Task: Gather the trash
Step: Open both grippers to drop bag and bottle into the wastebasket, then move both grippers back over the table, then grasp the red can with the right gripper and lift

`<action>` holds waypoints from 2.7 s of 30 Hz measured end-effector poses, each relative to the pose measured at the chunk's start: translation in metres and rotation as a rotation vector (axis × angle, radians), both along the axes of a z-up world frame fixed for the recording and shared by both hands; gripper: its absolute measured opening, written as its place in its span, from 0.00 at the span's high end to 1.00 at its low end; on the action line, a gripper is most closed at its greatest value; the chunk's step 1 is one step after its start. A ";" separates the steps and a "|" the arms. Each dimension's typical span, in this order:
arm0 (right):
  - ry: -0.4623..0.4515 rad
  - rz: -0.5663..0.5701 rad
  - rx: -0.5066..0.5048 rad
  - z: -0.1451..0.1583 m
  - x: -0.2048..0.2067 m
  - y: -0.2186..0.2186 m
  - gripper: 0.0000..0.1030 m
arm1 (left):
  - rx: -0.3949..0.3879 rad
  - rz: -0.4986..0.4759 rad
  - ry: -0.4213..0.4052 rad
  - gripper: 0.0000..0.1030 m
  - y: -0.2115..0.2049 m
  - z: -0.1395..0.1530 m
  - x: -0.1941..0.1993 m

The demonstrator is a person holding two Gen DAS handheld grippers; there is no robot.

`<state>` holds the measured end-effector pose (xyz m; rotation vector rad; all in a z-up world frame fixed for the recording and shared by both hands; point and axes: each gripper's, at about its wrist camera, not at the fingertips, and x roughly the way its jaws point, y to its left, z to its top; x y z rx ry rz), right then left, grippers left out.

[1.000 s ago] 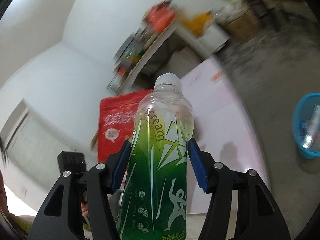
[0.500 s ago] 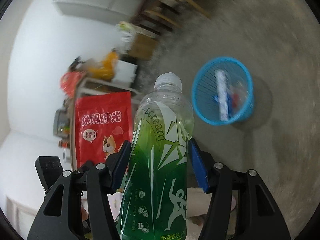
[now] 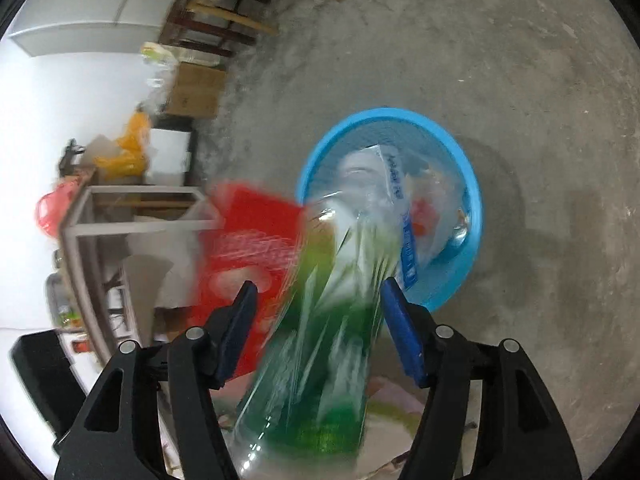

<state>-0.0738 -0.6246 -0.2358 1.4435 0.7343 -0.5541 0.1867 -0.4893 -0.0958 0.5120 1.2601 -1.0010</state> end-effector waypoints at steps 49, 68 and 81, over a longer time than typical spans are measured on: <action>-0.206 0.921 -0.506 0.230 0.211 0.341 0.22 | -0.441 0.678 -0.176 0.27 0.521 0.083 -0.037; 0.036 0.978 -0.840 0.198 0.271 0.416 0.38 | -0.462 0.773 -0.148 0.27 0.561 0.063 -0.025; 0.021 1.163 -0.911 0.231 0.243 0.475 0.38 | -0.445 0.760 -0.201 0.27 0.568 0.062 -0.026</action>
